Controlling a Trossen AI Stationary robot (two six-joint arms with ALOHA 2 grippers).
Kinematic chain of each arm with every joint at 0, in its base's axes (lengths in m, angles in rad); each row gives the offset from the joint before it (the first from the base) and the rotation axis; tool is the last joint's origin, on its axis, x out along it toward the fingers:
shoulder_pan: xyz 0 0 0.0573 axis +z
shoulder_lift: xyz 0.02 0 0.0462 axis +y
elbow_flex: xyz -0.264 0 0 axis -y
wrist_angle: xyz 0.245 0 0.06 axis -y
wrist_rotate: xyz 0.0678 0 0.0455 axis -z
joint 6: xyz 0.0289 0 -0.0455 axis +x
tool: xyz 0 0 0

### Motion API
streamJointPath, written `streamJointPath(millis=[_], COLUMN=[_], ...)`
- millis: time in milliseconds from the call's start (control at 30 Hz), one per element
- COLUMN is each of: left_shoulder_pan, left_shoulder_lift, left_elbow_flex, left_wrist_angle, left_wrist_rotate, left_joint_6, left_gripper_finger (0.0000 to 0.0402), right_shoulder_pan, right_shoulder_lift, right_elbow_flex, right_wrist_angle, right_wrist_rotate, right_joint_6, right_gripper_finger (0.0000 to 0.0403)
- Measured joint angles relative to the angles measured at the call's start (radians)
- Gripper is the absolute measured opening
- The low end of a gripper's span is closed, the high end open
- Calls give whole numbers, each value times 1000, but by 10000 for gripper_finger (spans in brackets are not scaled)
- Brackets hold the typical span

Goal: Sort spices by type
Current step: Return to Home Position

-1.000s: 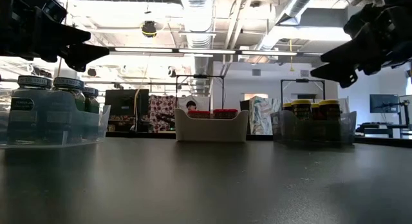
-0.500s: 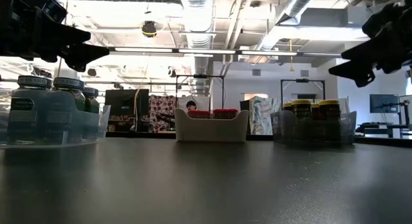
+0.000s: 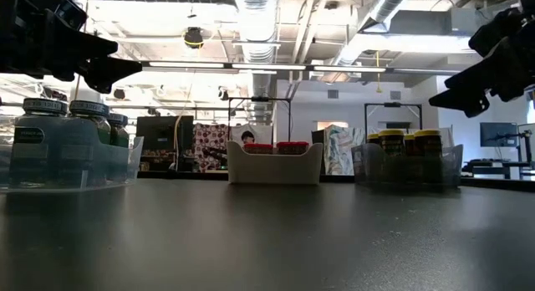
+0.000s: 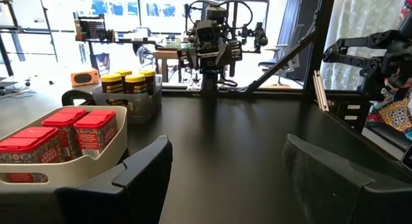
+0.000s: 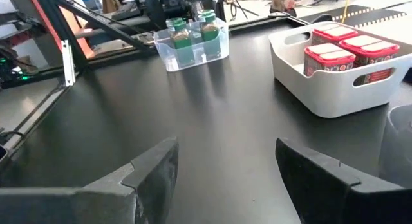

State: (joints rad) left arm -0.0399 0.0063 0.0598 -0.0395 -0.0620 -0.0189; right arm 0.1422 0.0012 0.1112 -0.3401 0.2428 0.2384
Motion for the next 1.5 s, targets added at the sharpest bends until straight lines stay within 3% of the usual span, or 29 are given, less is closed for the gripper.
streamJointPath(millis=[1500], left_shoulder_pan=[0], left_shoulder_lift=[0], left_elbow_flex=[0], left_wrist_angle=[0], left_wrist_rotate=[-1], left_joint_6=[0], left_gripper_finger=[281], right_shoulder_pan=[-7], right_shoulder_lift=[0], right_elbow_flex=[-2], right_wrist_angle=[-2], right_wrist_rotate=[2], right_joint_6=[23], right_gripper_finger=[285])
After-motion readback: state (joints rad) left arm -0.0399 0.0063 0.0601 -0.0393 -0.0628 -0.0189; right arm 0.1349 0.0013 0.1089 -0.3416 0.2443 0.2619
